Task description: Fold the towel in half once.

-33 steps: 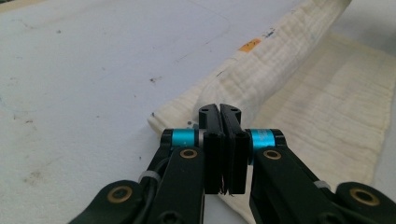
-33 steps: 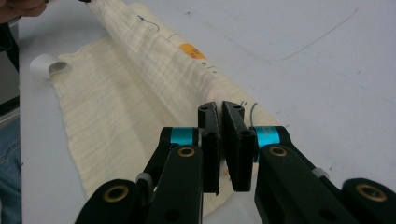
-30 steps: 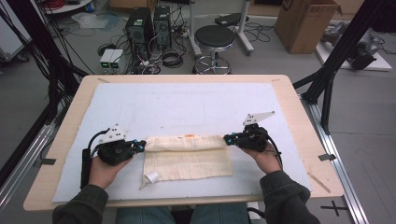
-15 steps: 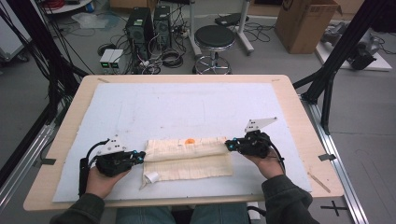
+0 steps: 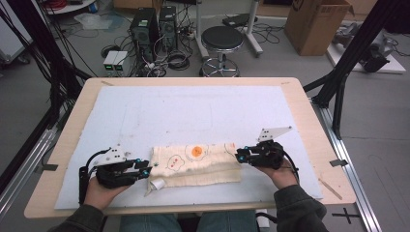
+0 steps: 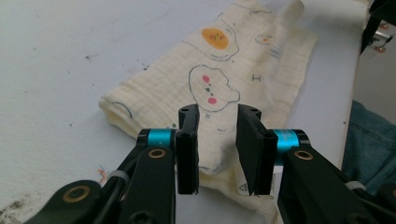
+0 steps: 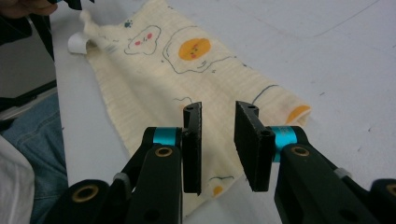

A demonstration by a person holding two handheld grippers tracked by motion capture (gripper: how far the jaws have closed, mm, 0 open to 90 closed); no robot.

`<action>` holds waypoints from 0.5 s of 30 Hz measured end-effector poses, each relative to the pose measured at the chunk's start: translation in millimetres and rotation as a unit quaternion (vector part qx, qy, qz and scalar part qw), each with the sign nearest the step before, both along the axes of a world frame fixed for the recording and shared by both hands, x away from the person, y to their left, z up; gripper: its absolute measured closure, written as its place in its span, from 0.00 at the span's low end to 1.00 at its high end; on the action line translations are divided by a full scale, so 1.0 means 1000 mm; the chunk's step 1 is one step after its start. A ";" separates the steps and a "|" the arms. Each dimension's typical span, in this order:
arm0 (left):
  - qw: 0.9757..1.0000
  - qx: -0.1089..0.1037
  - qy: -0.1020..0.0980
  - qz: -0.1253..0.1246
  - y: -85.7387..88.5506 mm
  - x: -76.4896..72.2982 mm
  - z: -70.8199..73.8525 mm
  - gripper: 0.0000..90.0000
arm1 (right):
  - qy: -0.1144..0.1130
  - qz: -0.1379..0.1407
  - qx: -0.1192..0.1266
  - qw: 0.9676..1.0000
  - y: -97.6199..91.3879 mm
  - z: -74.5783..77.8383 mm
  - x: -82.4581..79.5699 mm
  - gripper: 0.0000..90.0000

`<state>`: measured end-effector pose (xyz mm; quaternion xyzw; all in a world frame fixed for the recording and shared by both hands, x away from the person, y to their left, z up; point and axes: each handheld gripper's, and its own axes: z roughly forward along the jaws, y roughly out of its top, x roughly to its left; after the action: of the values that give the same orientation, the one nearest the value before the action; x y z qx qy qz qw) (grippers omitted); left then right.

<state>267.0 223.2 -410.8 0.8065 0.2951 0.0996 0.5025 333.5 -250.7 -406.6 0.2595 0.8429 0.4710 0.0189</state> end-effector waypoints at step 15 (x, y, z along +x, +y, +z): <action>0.997 0.059 0.043 -0.040 -0.020 0.006 -0.023 0.76 | 0.032 0.057 -0.048 0.997 0.022 -0.022 -0.011 0.75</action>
<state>272.7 203.2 -433.8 0.8494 0.2773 0.0623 0.4446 322.8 -228.9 -428.6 0.2248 0.8780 0.4220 -0.0232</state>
